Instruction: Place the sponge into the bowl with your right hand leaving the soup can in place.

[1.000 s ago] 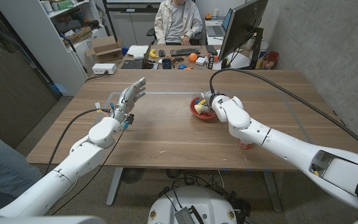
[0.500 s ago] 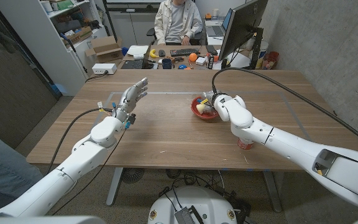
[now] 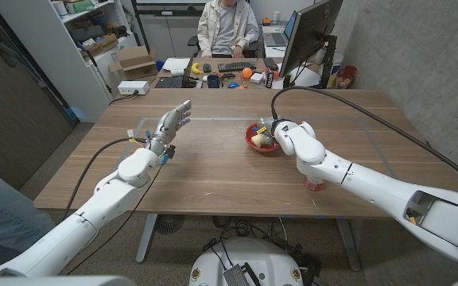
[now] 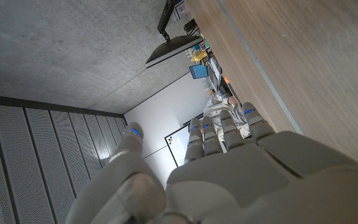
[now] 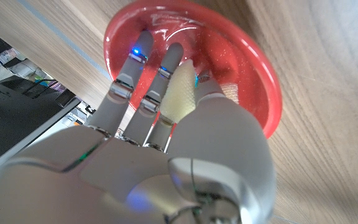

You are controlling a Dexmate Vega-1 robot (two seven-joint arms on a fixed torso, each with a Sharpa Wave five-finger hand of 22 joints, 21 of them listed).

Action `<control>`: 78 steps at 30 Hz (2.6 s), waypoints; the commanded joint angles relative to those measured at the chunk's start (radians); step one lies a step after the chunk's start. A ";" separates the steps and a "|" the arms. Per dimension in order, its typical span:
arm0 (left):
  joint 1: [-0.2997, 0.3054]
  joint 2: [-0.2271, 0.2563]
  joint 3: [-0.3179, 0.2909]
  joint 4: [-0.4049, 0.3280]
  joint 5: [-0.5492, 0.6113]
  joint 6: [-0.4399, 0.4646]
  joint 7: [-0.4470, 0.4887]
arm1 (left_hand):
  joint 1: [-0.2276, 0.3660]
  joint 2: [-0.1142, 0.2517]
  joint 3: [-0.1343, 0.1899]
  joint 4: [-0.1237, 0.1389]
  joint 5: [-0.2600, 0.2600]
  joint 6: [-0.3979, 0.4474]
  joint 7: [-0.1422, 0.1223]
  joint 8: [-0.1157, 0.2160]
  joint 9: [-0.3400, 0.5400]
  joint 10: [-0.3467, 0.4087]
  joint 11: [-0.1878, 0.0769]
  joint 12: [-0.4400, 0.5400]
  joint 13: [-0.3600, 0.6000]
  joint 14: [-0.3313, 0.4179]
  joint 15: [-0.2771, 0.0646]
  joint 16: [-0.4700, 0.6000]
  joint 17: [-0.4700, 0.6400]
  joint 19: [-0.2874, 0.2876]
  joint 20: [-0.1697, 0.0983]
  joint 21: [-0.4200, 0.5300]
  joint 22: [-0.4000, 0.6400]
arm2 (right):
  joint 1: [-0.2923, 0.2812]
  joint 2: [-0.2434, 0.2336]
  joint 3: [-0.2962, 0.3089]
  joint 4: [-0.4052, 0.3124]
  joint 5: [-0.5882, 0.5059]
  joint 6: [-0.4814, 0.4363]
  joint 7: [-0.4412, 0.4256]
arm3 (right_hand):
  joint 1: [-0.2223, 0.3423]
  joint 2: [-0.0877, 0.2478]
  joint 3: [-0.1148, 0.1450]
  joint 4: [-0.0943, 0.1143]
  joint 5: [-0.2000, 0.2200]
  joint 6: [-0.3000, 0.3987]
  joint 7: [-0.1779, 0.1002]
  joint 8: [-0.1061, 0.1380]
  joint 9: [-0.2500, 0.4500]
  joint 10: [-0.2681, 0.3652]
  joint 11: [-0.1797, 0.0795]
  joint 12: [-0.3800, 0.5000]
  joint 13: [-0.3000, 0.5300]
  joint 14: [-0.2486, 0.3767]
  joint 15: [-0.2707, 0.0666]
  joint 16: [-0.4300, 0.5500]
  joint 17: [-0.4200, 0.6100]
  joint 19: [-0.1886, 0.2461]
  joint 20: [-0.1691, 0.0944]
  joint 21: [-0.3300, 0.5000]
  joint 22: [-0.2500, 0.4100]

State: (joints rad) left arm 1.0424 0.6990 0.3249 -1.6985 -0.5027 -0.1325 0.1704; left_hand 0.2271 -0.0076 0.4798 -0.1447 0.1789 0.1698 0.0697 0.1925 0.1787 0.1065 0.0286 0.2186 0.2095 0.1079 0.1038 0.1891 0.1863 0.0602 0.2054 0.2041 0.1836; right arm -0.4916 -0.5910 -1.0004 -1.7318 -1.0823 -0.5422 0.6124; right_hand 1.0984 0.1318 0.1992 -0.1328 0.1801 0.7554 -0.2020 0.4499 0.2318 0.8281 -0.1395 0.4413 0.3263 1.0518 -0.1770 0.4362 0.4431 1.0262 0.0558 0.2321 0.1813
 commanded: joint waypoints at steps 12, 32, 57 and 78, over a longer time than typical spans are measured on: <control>-0.005 -0.003 0.007 0.013 -0.002 -0.008 -0.013 | 0.010 -0.002 -0.004 -0.003 -0.003 0.003 -0.003 0.000 0.005 0.005 0.000 0.005 0.003 0.006 -0.001 0.007 0.003 0.000 0.005 0.000 0.003 | -0.009 -0.001 0.017 -0.019 0.009 0.027 -0.014 | -0.092 -0.050 -0.046 0.035 -0.008 -0.055 -0.007 -0.051 -0.014 -0.028 0.007 -0.017 0.004 0.014 0.001 -0.015 -0.005 0.019 0.015 0.004 0.003; -0.017 -0.006 0.014 0.035 -0.007 -0.013 -0.029 | 0.012 -0.003 -0.006 -0.001 -0.003 0.003 -0.003 0.000 0.005 0.004 0.002 0.005 0.003 0.009 -0.001 0.008 0.004 0.000 0.006 0.000 0.003 | 0.007 0.003 0.013 -0.018 0.011 0.026 0.008 | -0.104 -0.065 -0.055 0.026 0.002 -0.218 -0.017 -0.154 -0.030 -0.178 0.085 -0.101 -0.014 -0.020 0.032 -0.051 -0.008 0.041 0.023 0.005 0.002; -0.035 -0.010 0.028 0.050 -0.004 -0.010 -0.041 | 0.014 -0.003 -0.007 0.000 -0.003 0.006 -0.004 0.001 0.006 0.004 0.002 0.005 0.003 0.011 -0.001 0.008 0.004 0.000 0.007 0.000 0.003 | 0.012 -0.012 0.028 -0.074 -0.010 0.037 0.077 | -0.107 -0.083 -0.070 0.018 0.007 -0.243 -0.017 -0.183 -0.032 -0.214 0.102 -0.130 -0.025 -0.058 0.052 -0.069 -0.007 0.032 0.039 -0.004 0.001; -0.040 -0.006 0.031 0.050 -0.002 0.000 -0.042 | 0.016 -0.003 -0.008 0.001 -0.004 0.007 -0.003 0.001 0.006 0.004 0.001 0.005 0.003 0.011 -0.001 0.008 0.004 0.000 0.007 0.000 0.003 | 0.035 -0.004 0.026 -0.067 -0.030 0.052 0.158 | -0.141 -0.116 -0.105 0.024 0.016 -0.431 -0.012 -0.270 -0.034 -0.385 0.167 -0.222 -0.050 -0.158 0.129 -0.136 -0.028 0.016 0.068 -0.016 0.001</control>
State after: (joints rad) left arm 1.0064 0.6920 0.3533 -1.6514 -0.5062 -0.1341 0.1310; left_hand 0.2312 -0.0116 0.4715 -0.1448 0.1790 0.1698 0.0696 0.1925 0.1787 0.1065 0.0286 0.2186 0.2096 0.1099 0.1019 0.1891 0.1883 0.0603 0.2054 0.2041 0.1836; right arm -0.4656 -0.5937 -0.9787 -1.7921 -1.1077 -0.5022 0.7346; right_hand 0.9660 0.0256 0.1035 -0.1088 0.1890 0.3415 -0.2165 0.1847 0.1951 0.4627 0.0211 0.2299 0.2783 0.8997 -0.0573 0.3102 0.4183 1.0385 0.1148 0.2214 0.1817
